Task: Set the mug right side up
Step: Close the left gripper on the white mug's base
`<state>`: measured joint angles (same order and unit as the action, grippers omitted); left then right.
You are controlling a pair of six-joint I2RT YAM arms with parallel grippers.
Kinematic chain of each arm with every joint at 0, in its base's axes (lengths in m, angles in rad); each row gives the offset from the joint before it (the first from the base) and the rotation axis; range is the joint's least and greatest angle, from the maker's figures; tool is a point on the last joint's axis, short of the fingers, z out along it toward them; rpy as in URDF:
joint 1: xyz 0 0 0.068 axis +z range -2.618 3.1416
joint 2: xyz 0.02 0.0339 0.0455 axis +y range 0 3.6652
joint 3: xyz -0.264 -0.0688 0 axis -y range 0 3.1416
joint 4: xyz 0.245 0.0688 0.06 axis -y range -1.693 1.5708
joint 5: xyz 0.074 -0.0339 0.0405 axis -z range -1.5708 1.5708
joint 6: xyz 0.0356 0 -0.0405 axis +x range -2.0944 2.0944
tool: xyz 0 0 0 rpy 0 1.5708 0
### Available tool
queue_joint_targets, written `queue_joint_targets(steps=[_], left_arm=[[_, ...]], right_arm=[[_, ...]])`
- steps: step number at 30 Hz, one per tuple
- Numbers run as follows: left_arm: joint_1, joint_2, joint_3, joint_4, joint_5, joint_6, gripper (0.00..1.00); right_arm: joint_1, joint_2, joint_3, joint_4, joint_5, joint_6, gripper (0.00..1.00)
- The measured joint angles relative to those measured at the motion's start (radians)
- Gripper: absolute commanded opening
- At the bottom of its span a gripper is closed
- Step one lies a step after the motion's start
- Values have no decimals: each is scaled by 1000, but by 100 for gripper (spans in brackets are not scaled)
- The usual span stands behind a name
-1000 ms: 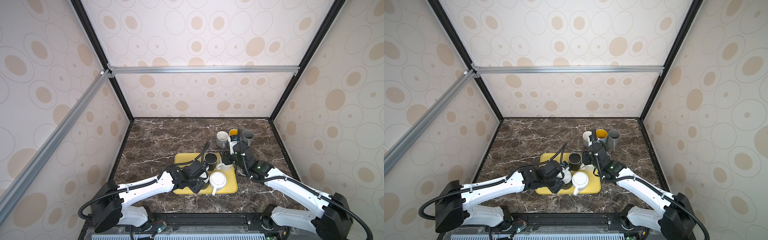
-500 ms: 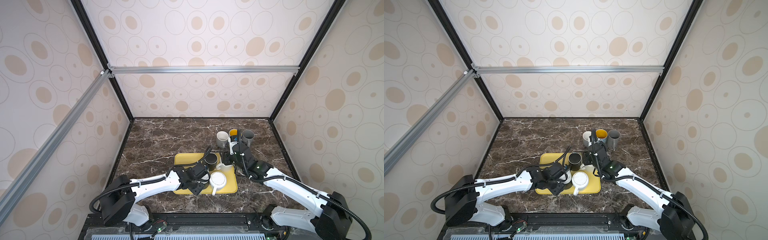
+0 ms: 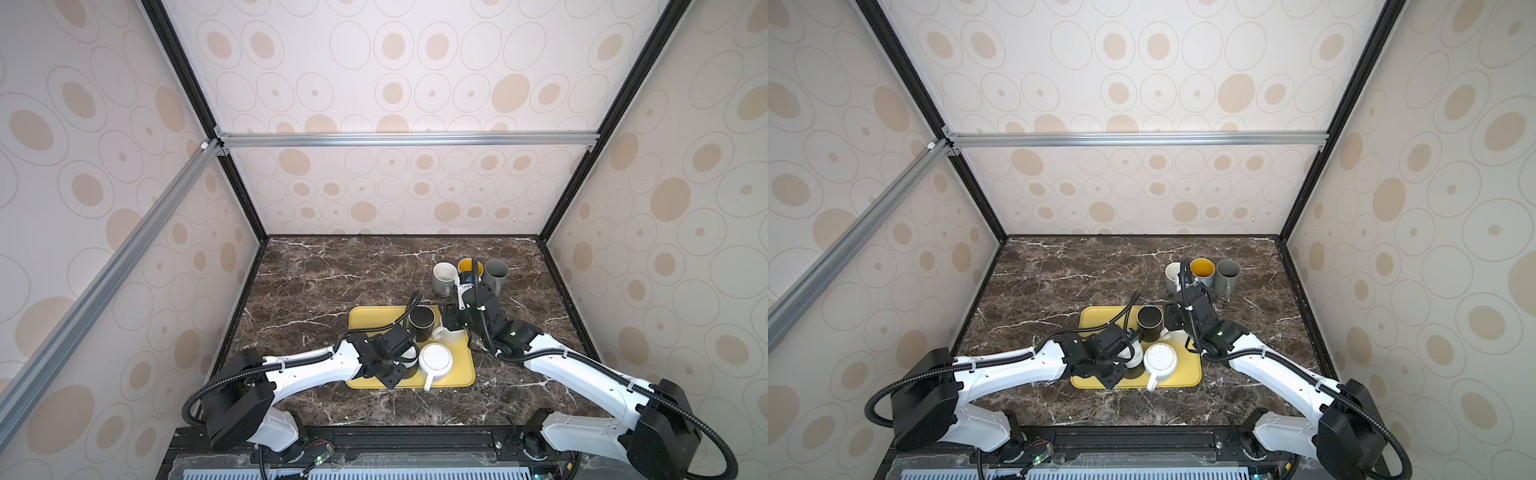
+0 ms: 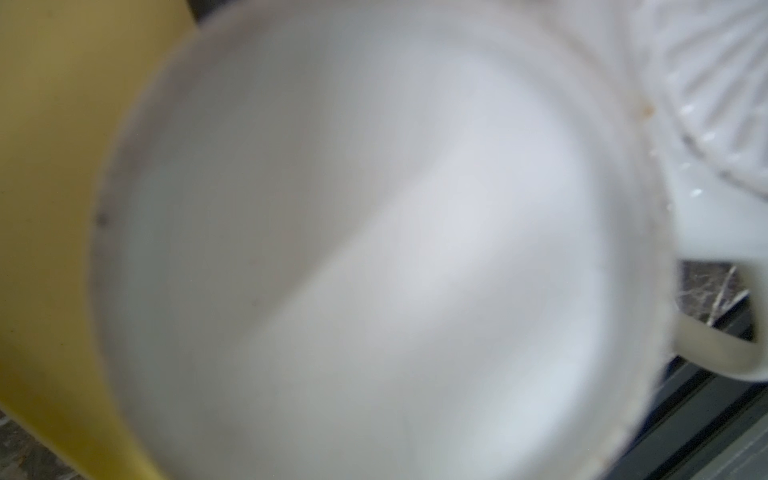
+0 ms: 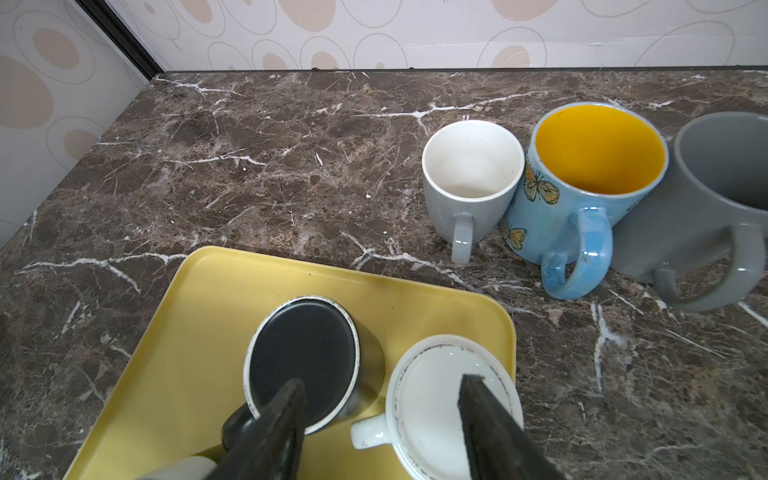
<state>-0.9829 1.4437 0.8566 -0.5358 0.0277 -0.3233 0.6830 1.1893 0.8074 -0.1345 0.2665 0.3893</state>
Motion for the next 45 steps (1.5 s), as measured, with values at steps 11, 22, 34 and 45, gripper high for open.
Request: queue_joint_targets(steps=[11,22,34,45], left_arm=[[13,0,-1,6,-6,3,25],[16,8,-2,8,-3,7,19],[18,10,1,5,-19,7,0],[18,-13,16,-70,-56,7,0]], right_arm=[[-2,0,0,0,0,0,61],[-4,0,0,0,0,0,61],[-4,0,0,0,-5,7,60],[-4,0,0,0,-26,13,60]])
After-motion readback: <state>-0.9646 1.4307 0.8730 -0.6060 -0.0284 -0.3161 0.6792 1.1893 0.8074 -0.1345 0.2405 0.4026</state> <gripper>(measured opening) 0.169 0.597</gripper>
